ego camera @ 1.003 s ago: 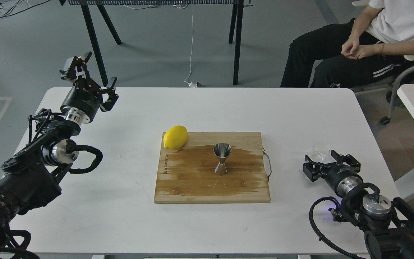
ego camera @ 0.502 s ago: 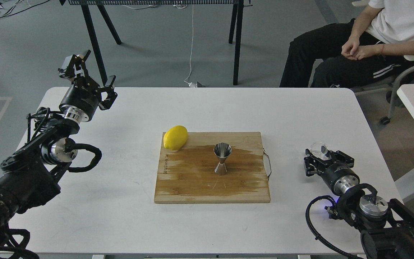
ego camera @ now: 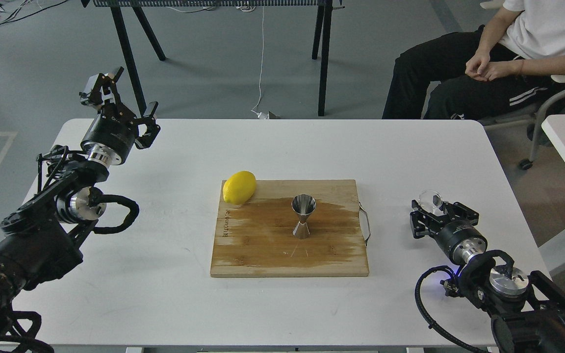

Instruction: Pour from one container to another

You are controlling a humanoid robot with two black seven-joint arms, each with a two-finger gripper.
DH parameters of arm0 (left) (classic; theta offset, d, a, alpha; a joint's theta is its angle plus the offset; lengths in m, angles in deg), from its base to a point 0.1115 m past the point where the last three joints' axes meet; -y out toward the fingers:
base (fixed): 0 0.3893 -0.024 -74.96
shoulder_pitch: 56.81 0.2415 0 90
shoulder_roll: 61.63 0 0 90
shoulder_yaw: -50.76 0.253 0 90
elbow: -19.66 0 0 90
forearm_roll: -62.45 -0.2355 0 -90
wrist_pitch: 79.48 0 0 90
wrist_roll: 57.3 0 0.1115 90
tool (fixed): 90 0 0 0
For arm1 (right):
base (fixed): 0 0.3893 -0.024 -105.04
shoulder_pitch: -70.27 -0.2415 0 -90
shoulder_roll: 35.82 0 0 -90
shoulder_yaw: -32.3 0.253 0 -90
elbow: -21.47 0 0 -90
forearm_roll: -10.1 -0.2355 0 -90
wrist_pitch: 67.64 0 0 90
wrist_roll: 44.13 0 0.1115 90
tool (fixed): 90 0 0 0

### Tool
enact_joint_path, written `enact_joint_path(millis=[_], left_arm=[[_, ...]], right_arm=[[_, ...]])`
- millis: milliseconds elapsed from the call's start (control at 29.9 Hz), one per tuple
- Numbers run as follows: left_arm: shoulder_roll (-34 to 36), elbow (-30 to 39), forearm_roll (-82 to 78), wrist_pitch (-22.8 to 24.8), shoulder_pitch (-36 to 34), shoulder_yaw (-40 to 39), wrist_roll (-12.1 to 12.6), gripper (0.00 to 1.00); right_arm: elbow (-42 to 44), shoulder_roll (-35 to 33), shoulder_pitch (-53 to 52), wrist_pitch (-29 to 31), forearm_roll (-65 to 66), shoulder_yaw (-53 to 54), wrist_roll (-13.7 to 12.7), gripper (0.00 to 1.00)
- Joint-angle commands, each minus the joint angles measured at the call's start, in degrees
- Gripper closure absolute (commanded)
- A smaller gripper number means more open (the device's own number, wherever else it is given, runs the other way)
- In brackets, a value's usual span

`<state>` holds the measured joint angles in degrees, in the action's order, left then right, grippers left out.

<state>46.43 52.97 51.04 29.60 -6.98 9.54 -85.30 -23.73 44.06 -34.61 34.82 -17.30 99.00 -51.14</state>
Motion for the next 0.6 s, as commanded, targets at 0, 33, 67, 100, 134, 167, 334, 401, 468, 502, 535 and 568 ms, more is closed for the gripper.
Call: enact_joint_path(millis=[0, 33, 67, 100, 134, 167, 334, 401, 468, 502, 535, 568], left_arm=[[0.66, 0.00, 0.08, 0.00, 0.09, 0.01, 0.00, 0.00], [0.66, 0.00, 0.08, 0.08, 0.09, 0.01, 0.00, 0.00], [0.66, 0.00, 0.08, 0.09, 0.09, 0.09, 0.00, 0.00], [0.66, 0.00, 0.08, 0.00, 0.09, 0.09, 0.00, 0.00], [0.66, 0.00, 0.08, 0.00, 0.18, 0.09, 0.00, 0.00], [0.66, 0.00, 0.08, 0.00, 0.18, 0.01, 0.00, 0.00], [0.48, 0.09, 0.08, 0.00, 0.18, 0.01, 0.00, 0.00], [0.48, 0.09, 0.08, 0.00, 0.18, 0.01, 0.00, 0.00], [0.57, 0.09, 0.08, 0.00, 0.18, 0.01, 0.00, 0.00], [0.57, 0.09, 0.08, 0.00, 0.18, 0.01, 0.00, 0.00], [0.66, 0.09, 0.08, 0.00, 0.18, 0.01, 0.00, 0.00], [0.66, 0.09, 0.08, 0.00, 0.18, 0.01, 0.00, 0.00]], right_arm=[[-7.69, -1.74, 1.25, 0.03, 0.42, -0.08, -0.12, 0.72], [-9.98, -2.61, 1.25, -0.15, 1.03, -0.17, -0.12, 0.73], [-11.83, -3.49, 1.25, -0.58, 1.91, -0.52, -0.03, 0.73], [-14.11, -4.37, 1.25, -1.55, 3.05, -1.13, 0.06, 0.73], [-16.39, -4.90, 1.25, -2.86, 4.01, -1.66, 0.15, 0.73], [-18.24, -5.08, 1.08, -4.09, 4.81, -2.01, 0.41, 0.73], [-25.63, -4.29, 0.11, -9.98, 11.83, -2.19, 0.59, 0.73], [-28.09, -3.51, -0.42, -11.57, 14.64, -2.28, 0.59, 0.73], [-30.29, -2.10, -0.59, -13.67, 18.24, -2.28, 0.50, 0.74], [-31.52, -1.57, -0.86, -14.90, 20.18, -2.37, 0.50, 0.74], [-32.32, -1.22, -1.38, -15.96, 22.11, -2.63, 0.50, 0.74], [-32.85, -0.87, -2.00, -16.84, 24.30, -3.50, 0.50, 0.74]])
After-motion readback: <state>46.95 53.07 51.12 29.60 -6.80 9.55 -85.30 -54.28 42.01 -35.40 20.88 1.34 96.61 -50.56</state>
